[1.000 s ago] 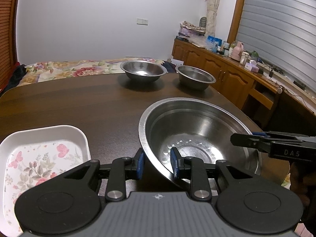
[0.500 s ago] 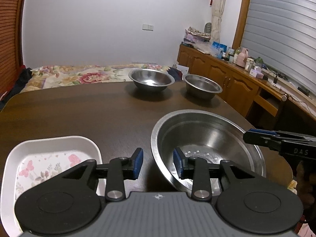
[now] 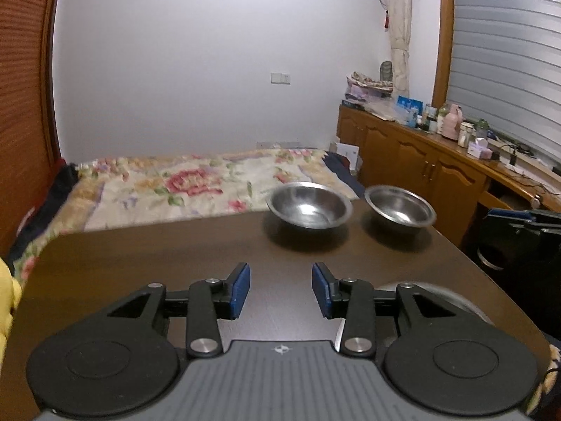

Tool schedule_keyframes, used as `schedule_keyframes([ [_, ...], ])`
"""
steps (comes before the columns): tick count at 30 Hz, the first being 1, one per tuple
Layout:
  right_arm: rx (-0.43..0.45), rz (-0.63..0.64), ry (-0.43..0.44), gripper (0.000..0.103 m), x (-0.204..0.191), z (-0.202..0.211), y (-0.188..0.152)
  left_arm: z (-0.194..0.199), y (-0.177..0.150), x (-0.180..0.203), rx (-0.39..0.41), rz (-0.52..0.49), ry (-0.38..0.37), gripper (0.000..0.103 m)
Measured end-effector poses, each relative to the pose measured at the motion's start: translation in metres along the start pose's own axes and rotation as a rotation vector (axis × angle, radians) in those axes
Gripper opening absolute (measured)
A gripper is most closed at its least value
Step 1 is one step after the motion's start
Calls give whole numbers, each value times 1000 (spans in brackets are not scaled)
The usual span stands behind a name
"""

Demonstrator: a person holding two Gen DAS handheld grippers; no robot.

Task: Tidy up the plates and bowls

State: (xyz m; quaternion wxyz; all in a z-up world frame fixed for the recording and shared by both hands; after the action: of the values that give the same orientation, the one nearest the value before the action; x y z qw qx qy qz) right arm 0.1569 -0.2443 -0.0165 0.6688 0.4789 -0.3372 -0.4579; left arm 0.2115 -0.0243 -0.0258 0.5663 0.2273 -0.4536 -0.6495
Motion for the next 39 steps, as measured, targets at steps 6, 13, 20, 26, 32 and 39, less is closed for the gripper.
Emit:
schedule_keyframes([
  [6,5,34,-5,39,24,-24,25,-27,29,-3,8,11,7,44],
  [13,-21,79,33,39,35,-63,37,-67,42,5,-24,10,9,44],
  [20,-79,113,74,39,37,-103,40,-106,46,3,-72,21,5,44],
  [26,-145,123,101,39,35,-136,37,-135,46,1,-108,32,3,44],
  [32,-210,120,110,39,40,-165,35,-158,49,1,-131,36,-6,44],
  [39,-259,134,110,39,39,-186,32,-182,45,-5,-183,75,-7,44],
])
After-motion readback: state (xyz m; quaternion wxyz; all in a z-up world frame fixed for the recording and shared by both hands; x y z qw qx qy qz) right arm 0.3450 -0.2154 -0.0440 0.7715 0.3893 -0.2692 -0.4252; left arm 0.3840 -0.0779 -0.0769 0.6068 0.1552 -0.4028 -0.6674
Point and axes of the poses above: each gripper's, at about its wrist camera, not at the fingertips, and z roughly against the way its jaws point, x to its right, y to its top, the point moved 6 cm from there along -z, roughly the way its jaws point, and after that the axes turned 11 degrees about z, right-handed, at the moved point
